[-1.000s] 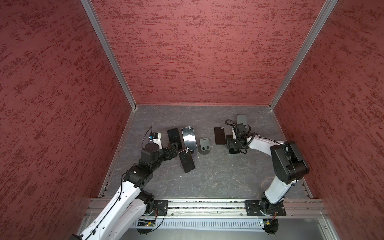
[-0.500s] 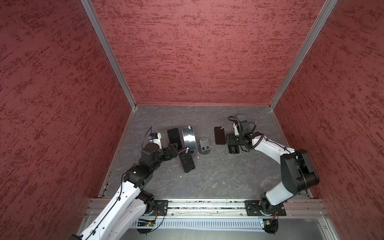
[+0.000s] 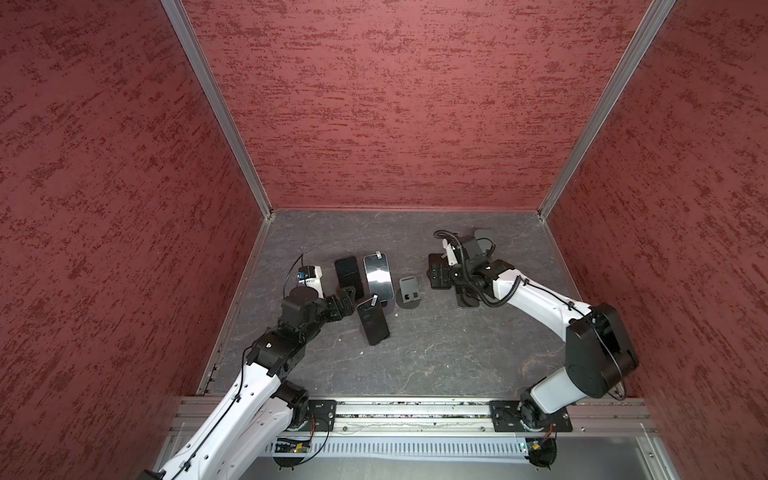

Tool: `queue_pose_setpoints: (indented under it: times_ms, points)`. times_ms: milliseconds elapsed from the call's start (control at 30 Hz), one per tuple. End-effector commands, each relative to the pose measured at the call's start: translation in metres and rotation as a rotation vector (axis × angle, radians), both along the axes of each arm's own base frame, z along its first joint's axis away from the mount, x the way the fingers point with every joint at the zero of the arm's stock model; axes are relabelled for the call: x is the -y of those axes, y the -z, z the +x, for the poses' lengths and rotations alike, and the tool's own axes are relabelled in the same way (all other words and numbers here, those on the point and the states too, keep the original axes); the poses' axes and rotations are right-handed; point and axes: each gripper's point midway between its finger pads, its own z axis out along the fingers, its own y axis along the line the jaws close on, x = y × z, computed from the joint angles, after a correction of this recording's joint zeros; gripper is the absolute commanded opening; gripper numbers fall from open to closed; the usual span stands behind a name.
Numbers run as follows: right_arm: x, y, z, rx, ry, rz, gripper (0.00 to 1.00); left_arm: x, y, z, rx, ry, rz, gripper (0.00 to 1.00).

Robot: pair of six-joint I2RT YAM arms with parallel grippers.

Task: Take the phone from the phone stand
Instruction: 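Move the right gripper back toward the emptied grey stand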

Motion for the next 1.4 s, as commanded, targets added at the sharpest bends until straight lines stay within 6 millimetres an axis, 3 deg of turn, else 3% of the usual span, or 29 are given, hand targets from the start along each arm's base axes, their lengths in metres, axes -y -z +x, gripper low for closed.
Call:
queue_pose_setpoints:
  times_ms: [0,200,533,867,1100,1367]
  points:
    - [-0.015,-0.004,0.000,0.008,-0.015,-0.027,0.93,-0.004,-0.005,-0.001,0.014,-0.011,0.003,0.99]
    - [-0.042,0.001,-0.004,-0.003,-0.068,-0.049,0.93,-0.005,-0.006,-0.003,0.019,-0.016,0.001,1.00]
    - [-0.069,0.018,-0.011,-0.032,-0.124,-0.094,0.92,-0.005,-0.005,-0.002,0.020,-0.015,0.002,1.00]
    - [-0.085,0.037,-0.013,-0.051,-0.140,-0.161,0.91,-0.005,-0.007,-0.002,0.026,-0.010,0.007,1.00]
    - [-0.085,0.047,-0.010,-0.053,-0.112,-0.214,0.88,-0.003,-0.007,-0.001,0.028,-0.008,0.004,0.99]
    - [-0.085,0.054,-0.009,-0.054,-0.103,-0.246,0.74,-0.004,-0.006,-0.001,0.027,-0.010,0.006,1.00]
